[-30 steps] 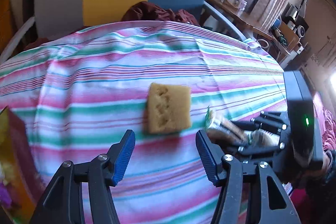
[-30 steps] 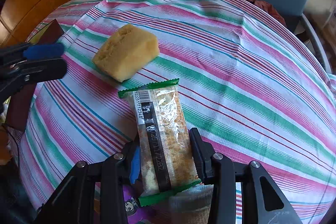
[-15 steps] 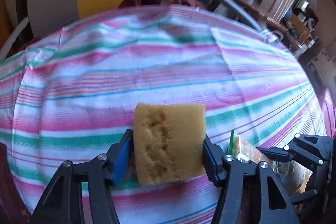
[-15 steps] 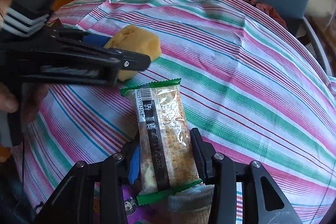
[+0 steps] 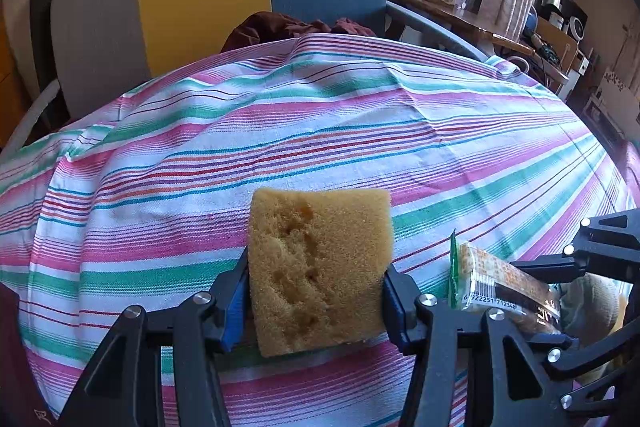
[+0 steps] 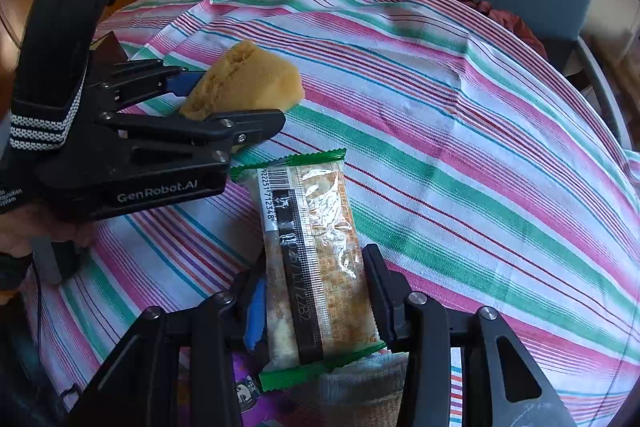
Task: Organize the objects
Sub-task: 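Grasp the yellow sponge cake with left tool while right tool holds the cracker bar, then carry the yellow sponge cake into the gold tray and open left tool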
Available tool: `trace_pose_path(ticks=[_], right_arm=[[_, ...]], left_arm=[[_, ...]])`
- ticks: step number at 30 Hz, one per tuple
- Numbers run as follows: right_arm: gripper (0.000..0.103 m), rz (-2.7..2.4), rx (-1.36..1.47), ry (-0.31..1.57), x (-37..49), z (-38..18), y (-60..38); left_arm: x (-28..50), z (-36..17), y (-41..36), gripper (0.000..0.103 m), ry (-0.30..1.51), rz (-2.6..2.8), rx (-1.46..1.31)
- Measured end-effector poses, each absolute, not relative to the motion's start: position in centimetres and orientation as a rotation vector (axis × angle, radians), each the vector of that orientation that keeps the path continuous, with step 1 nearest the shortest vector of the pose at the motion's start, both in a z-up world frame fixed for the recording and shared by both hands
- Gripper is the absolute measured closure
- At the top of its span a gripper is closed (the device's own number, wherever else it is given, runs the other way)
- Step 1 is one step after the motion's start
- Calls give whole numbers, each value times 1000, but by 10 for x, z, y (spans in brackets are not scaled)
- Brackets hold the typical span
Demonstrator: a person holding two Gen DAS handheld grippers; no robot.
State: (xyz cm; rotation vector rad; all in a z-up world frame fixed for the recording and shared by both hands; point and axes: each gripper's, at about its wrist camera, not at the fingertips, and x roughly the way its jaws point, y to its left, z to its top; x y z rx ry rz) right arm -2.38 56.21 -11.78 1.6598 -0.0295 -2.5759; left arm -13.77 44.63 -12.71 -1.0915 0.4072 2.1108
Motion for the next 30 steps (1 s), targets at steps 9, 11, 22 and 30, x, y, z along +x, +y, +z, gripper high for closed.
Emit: trace_pose_path(ticks=[9, 11, 22, 30], right_arm=[[59, -2581, 1646, 15, -23, -117, 562], [59, -2581, 1646, 15, -25, -118, 561], [59, -2591, 1613, -5, -25, -119, 561], [59, -2608, 1596, 15, -27, -120, 556]], left_arm=[[-134, -129, 449, 48, 424, 2129, -1066], [-134, -129, 449, 48, 424, 2130, -1065], [-131, -123, 445, 54, 407, 2152, -1092], [-115, -79, 402, 54, 282, 2189, -1093]])
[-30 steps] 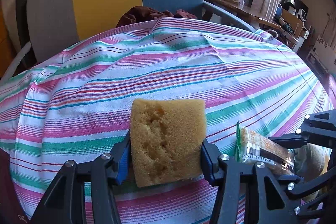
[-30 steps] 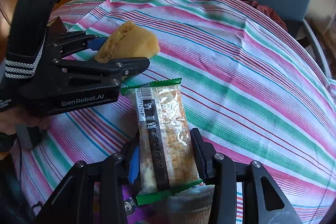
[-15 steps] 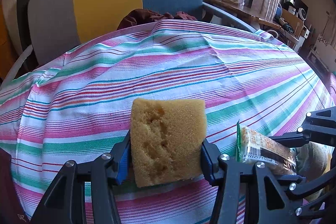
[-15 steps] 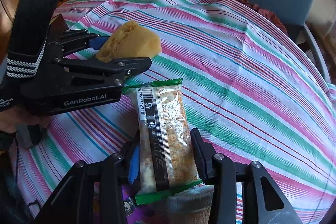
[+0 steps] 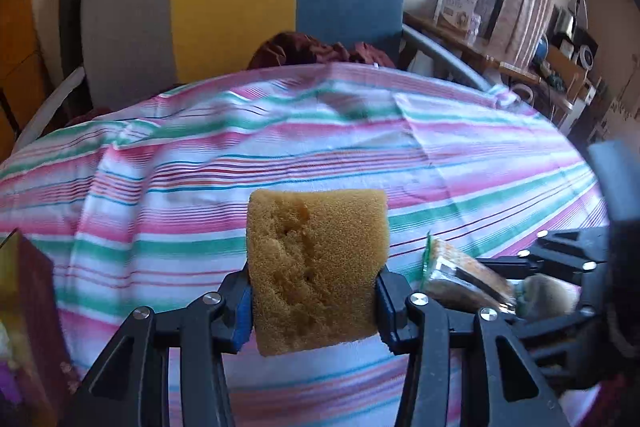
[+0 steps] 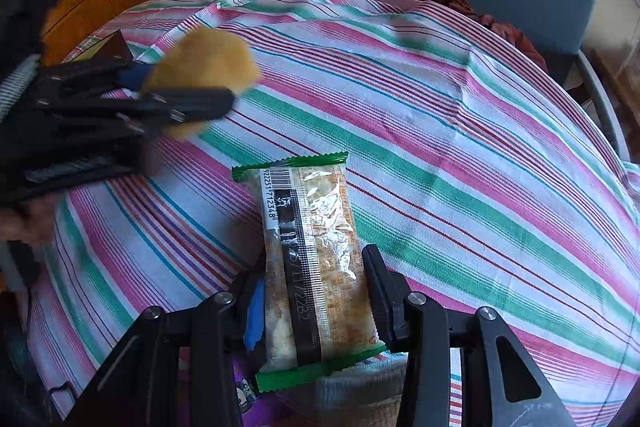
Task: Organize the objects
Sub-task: 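Carry the yellow sponge cake into the gold tray and open left tool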
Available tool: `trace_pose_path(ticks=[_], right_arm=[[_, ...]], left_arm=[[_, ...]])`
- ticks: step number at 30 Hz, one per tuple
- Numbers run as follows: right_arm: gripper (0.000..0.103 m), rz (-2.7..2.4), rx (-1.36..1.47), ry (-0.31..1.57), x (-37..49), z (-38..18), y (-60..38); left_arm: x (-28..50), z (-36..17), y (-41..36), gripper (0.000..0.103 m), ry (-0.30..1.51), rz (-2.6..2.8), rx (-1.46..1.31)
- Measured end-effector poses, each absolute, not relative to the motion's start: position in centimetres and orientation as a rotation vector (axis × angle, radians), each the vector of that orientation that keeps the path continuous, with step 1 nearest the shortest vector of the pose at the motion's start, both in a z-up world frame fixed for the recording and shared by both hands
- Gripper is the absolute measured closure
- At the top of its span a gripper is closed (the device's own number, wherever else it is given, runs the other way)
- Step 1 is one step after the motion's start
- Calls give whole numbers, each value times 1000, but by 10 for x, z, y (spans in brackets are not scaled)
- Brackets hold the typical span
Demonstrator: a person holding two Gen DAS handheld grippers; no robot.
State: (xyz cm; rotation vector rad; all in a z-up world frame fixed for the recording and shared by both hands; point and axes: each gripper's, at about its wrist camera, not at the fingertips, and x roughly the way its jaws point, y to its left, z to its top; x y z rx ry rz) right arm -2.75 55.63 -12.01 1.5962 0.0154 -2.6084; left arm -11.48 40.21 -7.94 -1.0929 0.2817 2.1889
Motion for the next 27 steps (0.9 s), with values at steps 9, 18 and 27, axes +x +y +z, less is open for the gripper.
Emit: trace_pose_path(ticks=[9, 18, 27], right_arm=[[59, -2641, 1575, 41, -23, -119, 556], [59, -2654, 1575, 57, -21, -119, 554], [59, -2656, 1573, 59, -18, -117, 555]], left_arm=[[-102, -37, 299, 54, 96, 2292, -1132], [-133, -49, 176, 54, -36, 2488, -1308], [-169, -83, 151, 54, -73, 2498, -1448]])
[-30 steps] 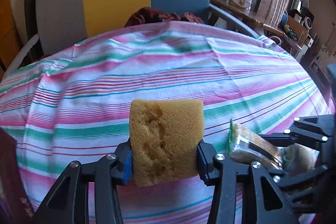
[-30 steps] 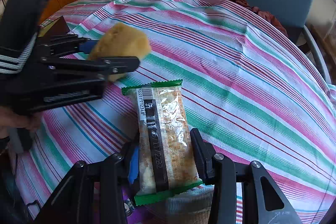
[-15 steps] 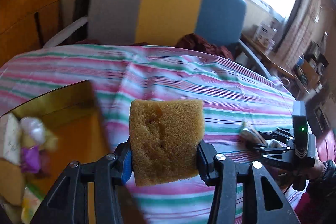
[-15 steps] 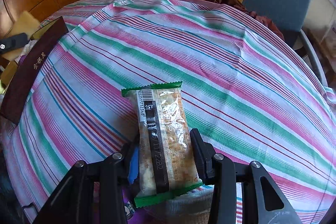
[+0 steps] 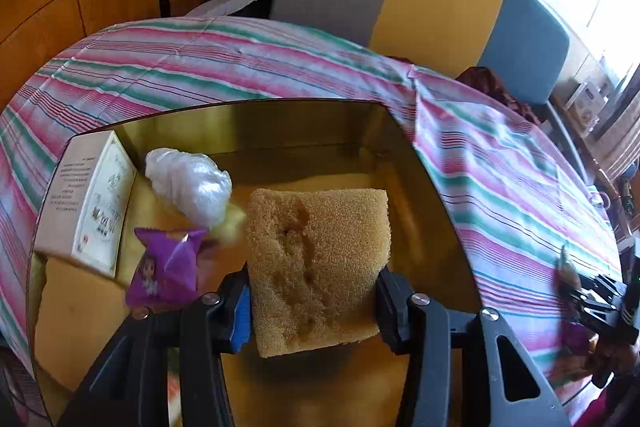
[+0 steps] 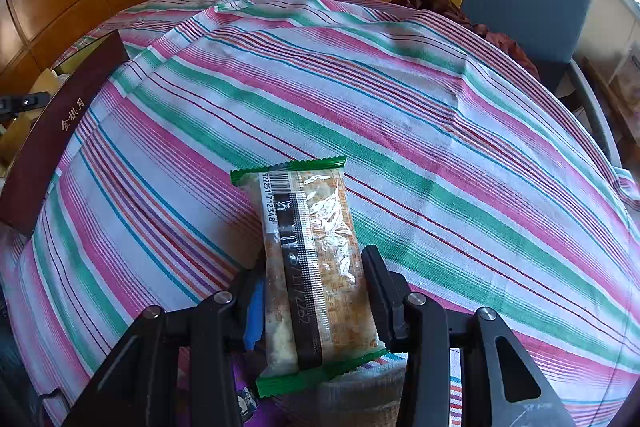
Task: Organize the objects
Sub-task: 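Carry the yellow sponge cake into the gold tray and open left tool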
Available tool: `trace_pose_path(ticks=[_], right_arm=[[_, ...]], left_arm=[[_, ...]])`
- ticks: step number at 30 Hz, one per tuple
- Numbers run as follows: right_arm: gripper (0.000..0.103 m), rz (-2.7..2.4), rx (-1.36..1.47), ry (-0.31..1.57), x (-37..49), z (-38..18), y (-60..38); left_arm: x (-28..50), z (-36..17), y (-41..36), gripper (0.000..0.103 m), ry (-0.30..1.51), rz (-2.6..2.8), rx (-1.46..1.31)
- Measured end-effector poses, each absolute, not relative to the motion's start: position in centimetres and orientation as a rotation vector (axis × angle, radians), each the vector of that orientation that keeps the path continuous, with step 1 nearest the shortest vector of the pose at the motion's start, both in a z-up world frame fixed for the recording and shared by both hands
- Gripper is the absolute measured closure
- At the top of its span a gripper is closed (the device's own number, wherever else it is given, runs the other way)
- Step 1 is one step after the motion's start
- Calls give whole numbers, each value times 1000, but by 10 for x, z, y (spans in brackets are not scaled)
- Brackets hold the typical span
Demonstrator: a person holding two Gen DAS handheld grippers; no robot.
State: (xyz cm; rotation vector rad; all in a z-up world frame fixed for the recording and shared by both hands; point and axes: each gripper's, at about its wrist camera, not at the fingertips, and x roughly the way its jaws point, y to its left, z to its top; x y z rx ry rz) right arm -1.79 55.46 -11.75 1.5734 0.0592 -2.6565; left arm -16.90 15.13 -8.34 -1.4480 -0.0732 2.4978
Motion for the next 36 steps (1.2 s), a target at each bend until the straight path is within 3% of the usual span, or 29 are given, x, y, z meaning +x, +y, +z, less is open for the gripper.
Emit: trace_pose_path(ticks=[11, 16, 19, 27, 36], right_arm=[[59, -2657, 1574, 57, -20, -118, 554], [59, -2658, 1574, 58, -21, -118, 554], [59, -2658, 1574, 59, -21, -118, 554], [59, -2661, 1575, 78, -22, -118, 552], [59, -2664, 1583, 125, -22, -119, 549]], left_arm=[[-228, -110, 139, 51, -53, 2553, -1601], [-237, -118, 130, 41, -52, 2582, -1601], [-239, -120, 125, 29, -94, 2556, -1639], [-220, -103, 129, 28, -86, 2548, -1582], [-173, -65, 140, 28, 61, 2634, -1387]])
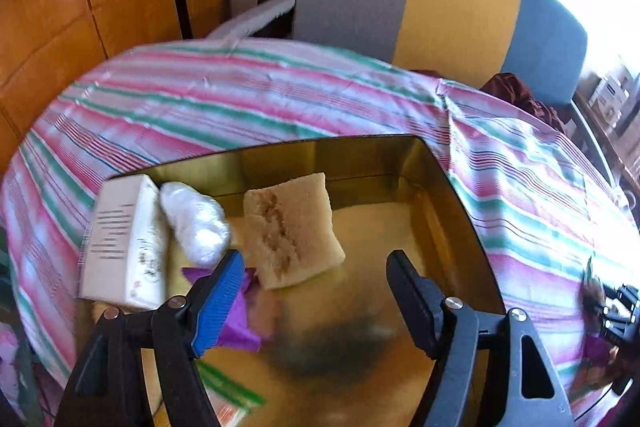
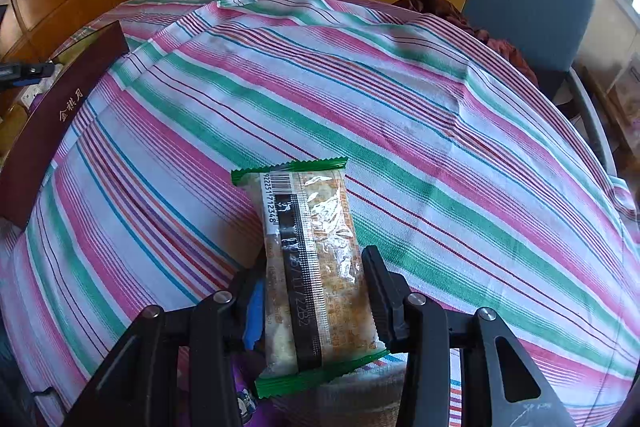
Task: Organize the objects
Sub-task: 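Carry the yellow sponge cake into the gold tray and open left tool, then carry the cracker bar over the gold tray with right tool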
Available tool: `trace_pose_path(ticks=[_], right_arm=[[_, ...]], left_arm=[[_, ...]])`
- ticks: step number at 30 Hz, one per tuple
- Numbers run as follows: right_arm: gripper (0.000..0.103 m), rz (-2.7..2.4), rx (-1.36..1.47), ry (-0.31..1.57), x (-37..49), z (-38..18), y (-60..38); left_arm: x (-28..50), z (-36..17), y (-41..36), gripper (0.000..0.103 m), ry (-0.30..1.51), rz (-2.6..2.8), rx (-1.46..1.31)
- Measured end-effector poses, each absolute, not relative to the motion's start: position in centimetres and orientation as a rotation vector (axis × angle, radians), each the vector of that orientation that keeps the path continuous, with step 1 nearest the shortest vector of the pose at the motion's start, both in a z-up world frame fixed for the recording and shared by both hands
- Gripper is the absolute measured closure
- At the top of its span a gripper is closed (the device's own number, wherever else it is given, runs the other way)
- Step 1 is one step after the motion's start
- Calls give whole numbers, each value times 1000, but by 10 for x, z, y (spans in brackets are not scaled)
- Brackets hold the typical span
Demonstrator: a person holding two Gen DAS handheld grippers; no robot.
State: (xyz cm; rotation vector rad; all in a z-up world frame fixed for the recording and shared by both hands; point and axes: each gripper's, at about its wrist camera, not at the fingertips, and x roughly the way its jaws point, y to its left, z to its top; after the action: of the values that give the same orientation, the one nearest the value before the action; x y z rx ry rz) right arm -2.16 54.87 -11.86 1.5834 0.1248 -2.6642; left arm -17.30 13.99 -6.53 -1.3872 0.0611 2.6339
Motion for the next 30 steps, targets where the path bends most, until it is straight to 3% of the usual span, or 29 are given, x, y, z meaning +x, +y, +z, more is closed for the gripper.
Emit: trace_pose_path(ticks=[10, 21, 30], right_arm=[[60, -2675, 1641, 223, -25, -118, 537], [66, -2674, 1830, 573, -39, -117, 495], [68, -2789, 1913, 367, -42, -111, 500]], left_arm=[[-125, -33, 115, 28, 130, 2722, -1241], [-92, -17, 83, 28, 94, 2731, -1123], [-76, -15, 64, 28, 53, 2723, -1088]])
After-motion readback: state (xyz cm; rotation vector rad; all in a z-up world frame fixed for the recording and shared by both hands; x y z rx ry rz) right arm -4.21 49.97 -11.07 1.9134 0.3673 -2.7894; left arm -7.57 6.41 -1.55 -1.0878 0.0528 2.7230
